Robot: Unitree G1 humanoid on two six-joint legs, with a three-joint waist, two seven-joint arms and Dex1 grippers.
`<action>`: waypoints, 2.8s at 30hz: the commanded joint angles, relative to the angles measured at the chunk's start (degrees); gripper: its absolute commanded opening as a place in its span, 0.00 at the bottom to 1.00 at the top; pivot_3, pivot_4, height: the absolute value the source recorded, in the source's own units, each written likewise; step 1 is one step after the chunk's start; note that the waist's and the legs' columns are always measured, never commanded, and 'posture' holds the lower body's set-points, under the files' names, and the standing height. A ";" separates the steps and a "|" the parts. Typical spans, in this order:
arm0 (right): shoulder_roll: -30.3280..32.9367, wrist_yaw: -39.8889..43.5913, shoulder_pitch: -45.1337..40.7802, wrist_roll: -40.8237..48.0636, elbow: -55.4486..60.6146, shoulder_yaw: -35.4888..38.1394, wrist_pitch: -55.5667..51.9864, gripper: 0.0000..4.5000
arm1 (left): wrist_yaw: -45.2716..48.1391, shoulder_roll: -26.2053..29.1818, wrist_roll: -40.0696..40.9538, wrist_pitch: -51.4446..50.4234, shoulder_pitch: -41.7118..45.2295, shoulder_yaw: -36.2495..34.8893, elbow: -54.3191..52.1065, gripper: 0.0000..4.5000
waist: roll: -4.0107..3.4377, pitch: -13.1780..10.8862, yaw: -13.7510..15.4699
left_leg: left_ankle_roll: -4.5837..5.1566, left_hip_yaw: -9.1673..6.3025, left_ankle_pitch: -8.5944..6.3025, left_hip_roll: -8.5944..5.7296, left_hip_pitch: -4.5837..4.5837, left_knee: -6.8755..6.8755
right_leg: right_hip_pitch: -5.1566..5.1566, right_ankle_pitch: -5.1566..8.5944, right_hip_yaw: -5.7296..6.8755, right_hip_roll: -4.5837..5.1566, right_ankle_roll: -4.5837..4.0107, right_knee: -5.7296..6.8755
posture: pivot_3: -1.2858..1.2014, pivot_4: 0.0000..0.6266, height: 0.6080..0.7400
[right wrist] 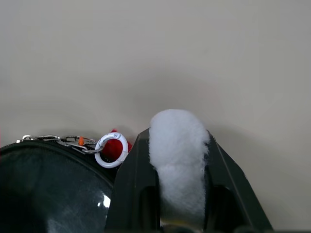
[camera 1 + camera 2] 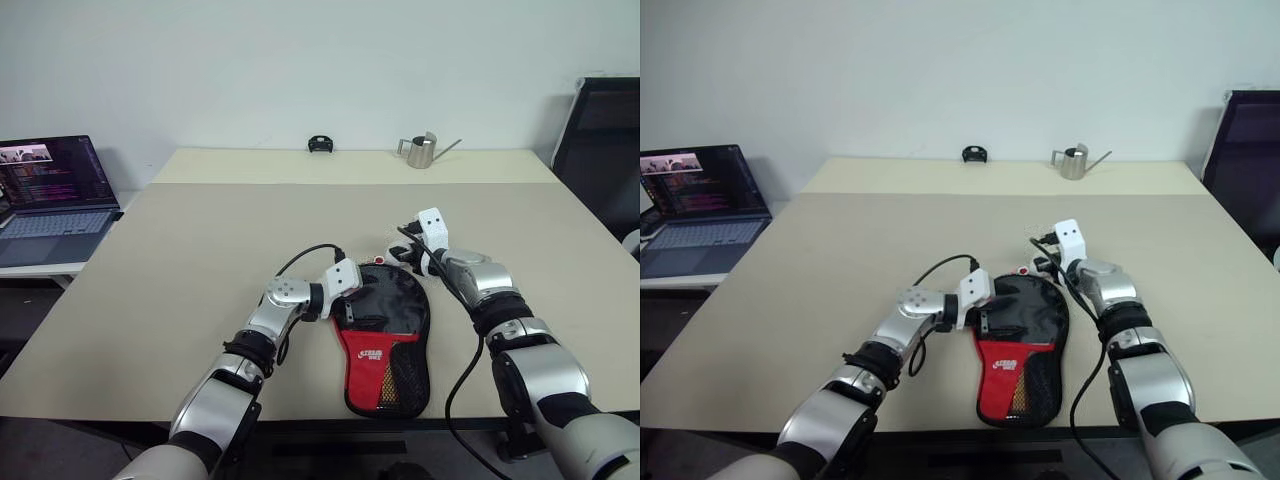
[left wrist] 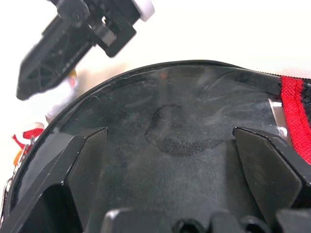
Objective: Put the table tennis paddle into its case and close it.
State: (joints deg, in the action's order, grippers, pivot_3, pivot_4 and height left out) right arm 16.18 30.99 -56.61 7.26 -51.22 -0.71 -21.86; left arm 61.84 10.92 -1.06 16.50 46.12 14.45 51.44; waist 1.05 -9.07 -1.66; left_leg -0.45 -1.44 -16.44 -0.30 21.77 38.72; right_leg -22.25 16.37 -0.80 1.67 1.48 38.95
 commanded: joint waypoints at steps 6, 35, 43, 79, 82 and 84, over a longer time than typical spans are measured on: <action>5.76 0.73 3.68 0.15 11.61 1.82 -4.52 0.12 | 0.78 0.21 -6.70 -1.24 -2.75 6.29 7.31 1.00 | -0.03 0.05 0.33 | 0.00 -0.02 0.00 -0.02 0.00 0.00 | 0.03 0.00 0.02 0.03 0.00 -0.02 | 0.52 0.24 1.00; 29.84 9.11 36.06 13.69 70.08 7.10 -38.33 0.11 | 1.31 -1.16 -7.32 0.02 -0.88 7.81 11.22 1.00 | 0.00 0.19 2.00 | 0.19 -0.12 -0.11 -0.08 0.06 -0.01 | 0.22 0.07 0.16 -0.05 0.10 -0.39 | 0.52 0.24 1.00; 31.53 9.69 41.13 16.17 77.01 5.32 -40.64 0.11 | 1.35 -1.71 -7.61 0.13 -0.74 8.28 11.43 1.00 | 0.07 0.23 2.00 | 0.22 -0.16 -0.13 -0.07 0.04 -0.02 | 0.27 0.08 0.20 -0.07 0.13 -0.47 | 0.52 0.24 1.00; 51.92 28.80 67.44 32.26 102.01 8.59 -34.60 0.11 | 1.18 -2.78 -8.46 -0.31 -1.00 8.62 11.69 1.00 | 0.04 1.30 2.97 | 0.33 -1.30 -0.26 -0.14 0.00 -0.58 | 1.19 0.17 1.46 0.05 0.20 -1.89 | 0.52 0.24 1.00; 53.22 30.04 70.13 32.98 104.16 8.55 -33.60 0.11 | 0.99 -2.87 -8.44 -0.33 -0.85 8.64 11.78 1.00 | 0.08 1.38 3.00 | 0.33 -1.31 -0.26 -0.14 0.00 -0.66 | 1.20 0.19 1.48 0.04 0.20 -1.96 | 0.52 0.24 1.00; 53.51 30.50 70.90 33.78 105.12 8.51 -33.21 0.11 | 0.77 -2.97 -8.45 -0.36 -0.67 8.59 11.95 1.00 | 0.16 1.46 2.98 | 0.33 -1.29 -0.26 -0.15 -0.03 -0.65 | 1.22 0.19 1.46 0.05 0.20 -1.94 | 0.52 0.24 1.00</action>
State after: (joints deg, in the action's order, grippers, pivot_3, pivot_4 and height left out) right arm 68.86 59.18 13.70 38.56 51.09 7.81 -55.70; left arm 61.79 6.92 -3.02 18.28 49.25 18.12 57.13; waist 1.21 -7.61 1.33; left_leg -0.12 -2.74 -16.70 -0.44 21.70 38.07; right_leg -20.98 16.57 0.67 1.72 1.69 37.00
